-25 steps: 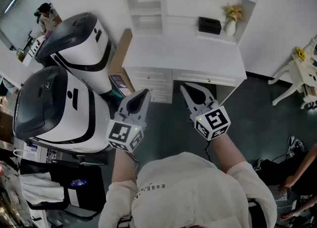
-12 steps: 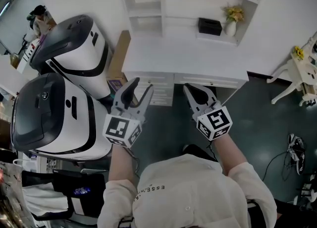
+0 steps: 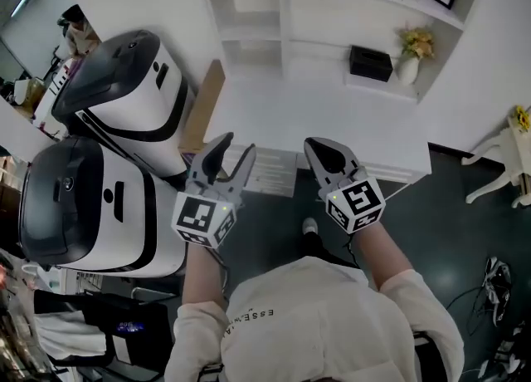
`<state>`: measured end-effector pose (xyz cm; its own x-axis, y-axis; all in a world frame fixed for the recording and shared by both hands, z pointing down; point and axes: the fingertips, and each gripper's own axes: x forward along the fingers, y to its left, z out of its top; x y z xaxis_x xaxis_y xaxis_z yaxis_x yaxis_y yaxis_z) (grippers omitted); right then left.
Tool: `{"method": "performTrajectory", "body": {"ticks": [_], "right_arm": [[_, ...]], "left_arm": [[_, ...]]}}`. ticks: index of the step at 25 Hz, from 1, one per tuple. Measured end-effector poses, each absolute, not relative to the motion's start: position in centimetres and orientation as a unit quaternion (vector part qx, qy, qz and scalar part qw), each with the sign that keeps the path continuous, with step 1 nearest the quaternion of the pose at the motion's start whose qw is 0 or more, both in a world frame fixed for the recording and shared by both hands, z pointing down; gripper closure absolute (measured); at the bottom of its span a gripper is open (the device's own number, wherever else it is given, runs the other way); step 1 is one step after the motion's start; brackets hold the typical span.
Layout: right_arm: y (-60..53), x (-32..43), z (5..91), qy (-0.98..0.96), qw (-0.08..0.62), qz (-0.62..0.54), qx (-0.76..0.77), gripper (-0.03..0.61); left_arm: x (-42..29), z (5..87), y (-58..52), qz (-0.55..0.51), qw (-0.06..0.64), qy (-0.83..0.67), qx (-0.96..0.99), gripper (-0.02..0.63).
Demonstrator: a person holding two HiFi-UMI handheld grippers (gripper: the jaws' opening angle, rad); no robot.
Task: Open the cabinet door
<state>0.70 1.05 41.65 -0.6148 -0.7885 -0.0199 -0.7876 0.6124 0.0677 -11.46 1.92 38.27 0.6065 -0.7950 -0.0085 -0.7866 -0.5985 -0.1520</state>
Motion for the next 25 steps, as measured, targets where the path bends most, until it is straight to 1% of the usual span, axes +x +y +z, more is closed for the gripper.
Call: {"method": "performTrajectory", "body": {"ticks": [8,15,19,25], "right_arm": [[-12.5,4.7,39.8,-0.911,0.02,-0.064,0.407,0.565],[-21.7,7.8,37.8,-0.919,0.027,-0.072,0.386,0.565],[-25.1,8.7,36.3,-0.921,0.02,-0.077,0.381,0.565],[-29.9,8.2,32.5,-0.916,-0.003,-0.1,0.388,0.565]], "left_arm": [[-7.4,36.5,-10.9,-0.02,0.078,0.477,-0.875,0.444],[-4.5,34.6,-19.2,-0.014,0.094,0.491,-0.866,0.445],[-3.8,32.1,-23.3,-0.012,0.118,0.495,-0.861,0.445],[-4.3,26.2,-29.5,0.008,0.169,0.495,-0.852,0.445]]}}
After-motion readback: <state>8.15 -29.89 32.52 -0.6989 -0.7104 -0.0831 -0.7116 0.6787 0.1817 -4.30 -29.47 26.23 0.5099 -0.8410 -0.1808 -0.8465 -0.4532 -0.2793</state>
